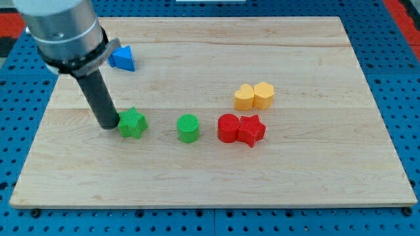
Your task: Push the yellow blocks to the left side
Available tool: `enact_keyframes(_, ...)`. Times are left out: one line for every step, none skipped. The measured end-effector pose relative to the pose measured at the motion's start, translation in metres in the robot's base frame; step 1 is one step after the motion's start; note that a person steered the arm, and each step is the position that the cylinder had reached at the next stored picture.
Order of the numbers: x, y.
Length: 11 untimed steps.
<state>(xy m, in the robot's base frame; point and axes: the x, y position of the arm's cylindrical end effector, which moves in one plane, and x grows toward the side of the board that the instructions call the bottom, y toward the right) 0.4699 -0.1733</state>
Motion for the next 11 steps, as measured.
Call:
enact_keyframes(-0.006,0.001)
enact_keyframes(-0.006,0.016)
enact_keyframes(0.002,0.025)
enact_keyframes(-0.026,0.023)
enact_keyframes(-0.069,0.068)
enact_keyframes(-0.075,0.139)
enact_keyframes(-0.1,0.224)
enact_keyframes(-0.084,0.308)
enact_keyframes(-0.061,0.324)
enact_keyframes(-0.055,0.302)
enact_keyframes(-0.048,0.247)
